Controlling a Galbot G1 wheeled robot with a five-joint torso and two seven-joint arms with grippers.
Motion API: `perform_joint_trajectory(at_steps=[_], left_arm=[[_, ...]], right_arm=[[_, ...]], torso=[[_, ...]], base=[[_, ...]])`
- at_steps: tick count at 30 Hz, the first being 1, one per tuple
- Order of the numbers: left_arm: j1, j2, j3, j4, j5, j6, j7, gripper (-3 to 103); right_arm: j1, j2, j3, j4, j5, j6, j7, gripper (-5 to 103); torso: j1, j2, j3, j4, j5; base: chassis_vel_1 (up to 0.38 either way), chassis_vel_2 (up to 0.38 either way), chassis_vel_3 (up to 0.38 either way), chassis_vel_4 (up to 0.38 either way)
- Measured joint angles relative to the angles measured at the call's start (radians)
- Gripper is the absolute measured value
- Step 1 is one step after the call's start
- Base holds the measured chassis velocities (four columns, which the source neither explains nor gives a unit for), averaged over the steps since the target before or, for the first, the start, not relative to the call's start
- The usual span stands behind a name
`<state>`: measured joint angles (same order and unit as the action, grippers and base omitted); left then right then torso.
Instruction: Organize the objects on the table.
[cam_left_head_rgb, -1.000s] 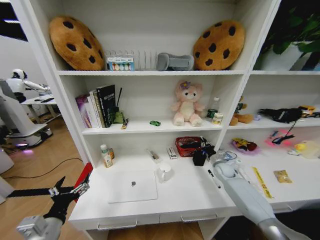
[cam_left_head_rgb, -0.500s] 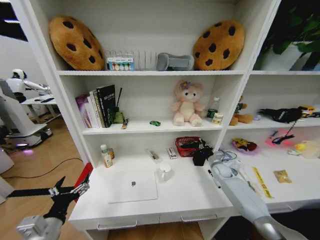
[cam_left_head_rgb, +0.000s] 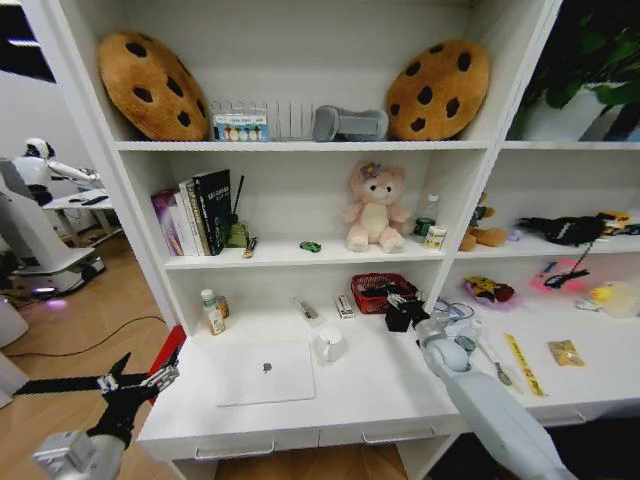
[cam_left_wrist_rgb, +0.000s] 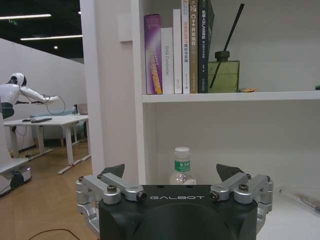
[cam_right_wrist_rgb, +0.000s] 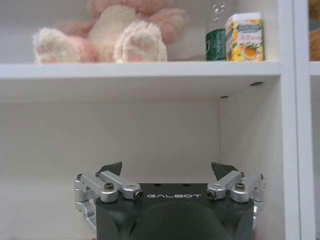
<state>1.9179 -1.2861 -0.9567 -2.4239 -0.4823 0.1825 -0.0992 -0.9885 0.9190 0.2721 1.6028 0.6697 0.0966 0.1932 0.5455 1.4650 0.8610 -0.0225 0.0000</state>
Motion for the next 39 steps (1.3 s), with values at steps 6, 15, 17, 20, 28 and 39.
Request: perform_joint_trajectory(at_steps=[6,15,17,20,28,39], left_arm=[[0.000,0.000,0.000,0.000,0.000,0.000,-0.001,100],[0.000,0.000,0.000,0.000,0.000,0.000,-0.001,100],[0.000,0.000,0.000,0.000,0.000,0.000,0.000,100],[0.000,0.000,0.000,0.000,0.000,0.000,0.000,100],[0.000,0.000,0.000,0.000,0.000,0.000,0.000,100],[0.000,0.000,0.000,0.000,0.000,0.000,0.000,100]], right_arm=[[-0.183,-0.050,0.130,0.200,0.048,-0.182,0.077,100],[-0.402,-0.159,0.337,0.215,0.222,-0.302,-0.164,100],[-0.412,-0.176,0.348,0.169,0.243,-0.310,-0.257,100],[-0.401,-0.184,0.326,0.058,0.260,-0.314,-0.373,100],[-0.299,-0.160,0.235,-0.019,0.242,-0.349,-0.265,100],[-0.214,-0.149,0.167,-0.084,0.193,-0.398,-0.191,100]], torso=[[0.000,0.000,0.000,0.0002,0.0000],[0.000,0.000,0.000,0.0002,-0.0001],[0.000,0.000,0.000,0.0002,-0.0002],[0.000,0.000,0.000,0.0002,0.0005],[0.000,0.000,0.000,0.0006,0.0000],[0.000,0.000,0.000,0.0001,0.0000]], base=[[0.000,0.000,0.000,0.000],[0.000,0.000,0.000,0.000],[0.000,0.000,0.000,0.000],[0.000,0.000,0.000,0.000],[0.000,0.000,0.000,0.000],[0.000,0.000,0.000,0.000]])
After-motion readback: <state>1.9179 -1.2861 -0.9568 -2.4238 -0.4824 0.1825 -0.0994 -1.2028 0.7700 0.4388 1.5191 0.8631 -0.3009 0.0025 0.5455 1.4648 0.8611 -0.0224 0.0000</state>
